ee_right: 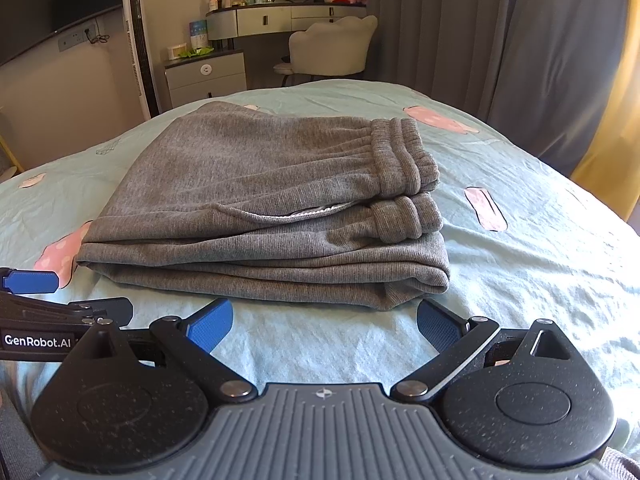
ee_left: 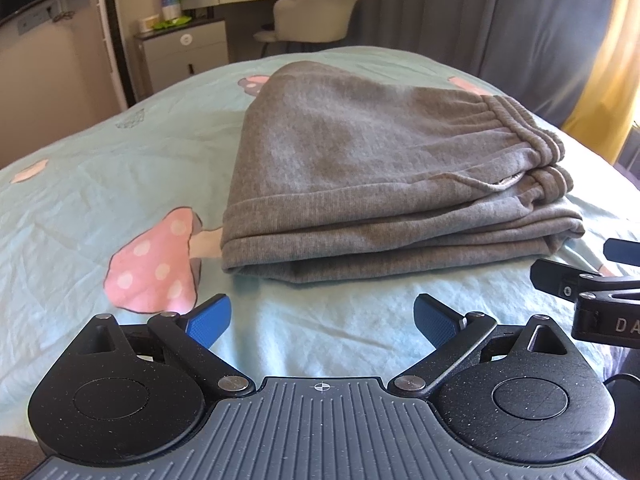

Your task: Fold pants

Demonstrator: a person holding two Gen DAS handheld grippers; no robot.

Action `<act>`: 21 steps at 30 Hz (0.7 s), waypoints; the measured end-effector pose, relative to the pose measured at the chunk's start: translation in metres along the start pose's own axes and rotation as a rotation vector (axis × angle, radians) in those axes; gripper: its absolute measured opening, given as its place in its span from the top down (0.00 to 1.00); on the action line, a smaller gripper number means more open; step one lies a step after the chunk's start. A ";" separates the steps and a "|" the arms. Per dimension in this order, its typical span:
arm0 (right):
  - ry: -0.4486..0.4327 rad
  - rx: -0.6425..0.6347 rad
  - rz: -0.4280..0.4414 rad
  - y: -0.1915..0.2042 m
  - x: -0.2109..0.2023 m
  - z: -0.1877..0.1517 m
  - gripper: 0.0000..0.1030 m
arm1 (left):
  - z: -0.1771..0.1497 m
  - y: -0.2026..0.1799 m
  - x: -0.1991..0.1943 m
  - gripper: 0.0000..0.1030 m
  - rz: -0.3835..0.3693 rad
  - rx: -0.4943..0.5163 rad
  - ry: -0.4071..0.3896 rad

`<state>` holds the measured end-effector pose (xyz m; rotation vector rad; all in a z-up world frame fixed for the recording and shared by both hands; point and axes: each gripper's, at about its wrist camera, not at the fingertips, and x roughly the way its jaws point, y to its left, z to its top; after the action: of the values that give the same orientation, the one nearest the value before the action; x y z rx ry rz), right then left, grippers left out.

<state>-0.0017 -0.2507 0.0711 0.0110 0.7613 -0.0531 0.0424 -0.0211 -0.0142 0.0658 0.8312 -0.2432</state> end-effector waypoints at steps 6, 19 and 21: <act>-0.002 0.001 -0.004 0.002 -0.001 -0.001 0.04 | -0.002 -0.003 -0.003 0.02 -0.032 0.016 -0.015; -0.004 0.006 -0.006 0.001 -0.001 0.000 0.04 | -0.002 -0.004 -0.002 0.02 -0.024 0.023 -0.008; -0.003 0.005 -0.008 0.002 -0.001 0.000 0.04 | -0.002 -0.004 -0.002 0.02 -0.022 0.025 -0.004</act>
<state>-0.0027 -0.2484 0.0715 0.0128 0.7581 -0.0623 0.0383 -0.0247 -0.0140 0.0793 0.8249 -0.2743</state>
